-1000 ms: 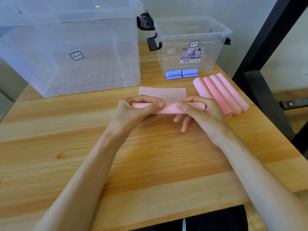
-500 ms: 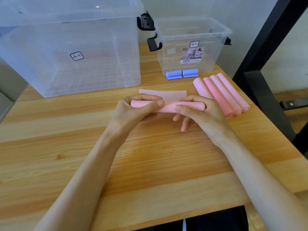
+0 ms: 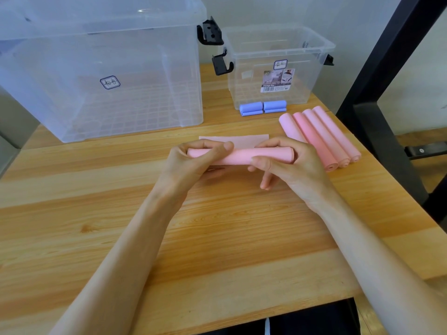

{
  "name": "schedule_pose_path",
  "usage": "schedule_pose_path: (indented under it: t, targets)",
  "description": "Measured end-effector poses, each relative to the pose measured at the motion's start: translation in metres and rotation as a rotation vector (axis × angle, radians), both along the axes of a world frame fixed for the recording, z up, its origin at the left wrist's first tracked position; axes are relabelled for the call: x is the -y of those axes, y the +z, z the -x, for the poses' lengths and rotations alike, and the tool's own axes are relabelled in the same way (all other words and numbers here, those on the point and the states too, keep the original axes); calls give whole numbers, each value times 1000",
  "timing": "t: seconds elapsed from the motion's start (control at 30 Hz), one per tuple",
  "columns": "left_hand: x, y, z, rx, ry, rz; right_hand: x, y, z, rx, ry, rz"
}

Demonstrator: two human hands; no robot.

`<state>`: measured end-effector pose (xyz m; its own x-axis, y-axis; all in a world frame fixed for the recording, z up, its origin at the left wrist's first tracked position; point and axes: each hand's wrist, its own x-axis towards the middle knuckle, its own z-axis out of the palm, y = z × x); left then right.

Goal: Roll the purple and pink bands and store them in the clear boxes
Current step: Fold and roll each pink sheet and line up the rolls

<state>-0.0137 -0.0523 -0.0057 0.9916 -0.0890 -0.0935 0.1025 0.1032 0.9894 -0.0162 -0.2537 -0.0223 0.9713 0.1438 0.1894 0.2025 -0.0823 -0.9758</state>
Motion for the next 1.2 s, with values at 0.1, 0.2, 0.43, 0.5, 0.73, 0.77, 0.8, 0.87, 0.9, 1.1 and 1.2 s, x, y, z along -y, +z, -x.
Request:
schedule_pose_path:
  t: [0.1, 0.2, 0.43, 0.5, 0.73, 0.77, 0.8, 0.87, 0.9, 1.1, 1.2]
  targets:
    - [-1, 1, 1, 82, -20, -62, 0, 2, 0, -42, -11, -36]
    - [0, 0, 1, 126, -32, -110, 0, 2, 1, -77, -21, -57]
    - [-1, -2, 0, -20, -6, -54, -2, 2, 2, -34, 2, -1]
    - [0, -2, 1, -28, -20, -59, -1, 2, 2, -21, -5, 5]
    - [0, -1, 0, 88, -18, -103, 0, 2, 0, -87, -5, -59]
    - [1, -1, 1, 100, -14, -126, 0, 2, 0, -93, -6, -58]
    - [1, -2, 1, 104, -9, -143, 0, 2, 1, -97, -7, -53]
    - [1, -3, 0, 79, 3, -140, -1, 3, 1, -95, -7, -43]
    - [0, -3, 0, 54, 10, -120, -1, 4, 2, -90, -1, -38]
    - [-1, -2, 0, -32, -1, -60, -1, 3, 2, -74, 29, -9]
    - [-1, -1, 1, 6, -7, -68, -1, 2, 1, -79, 15, -16]
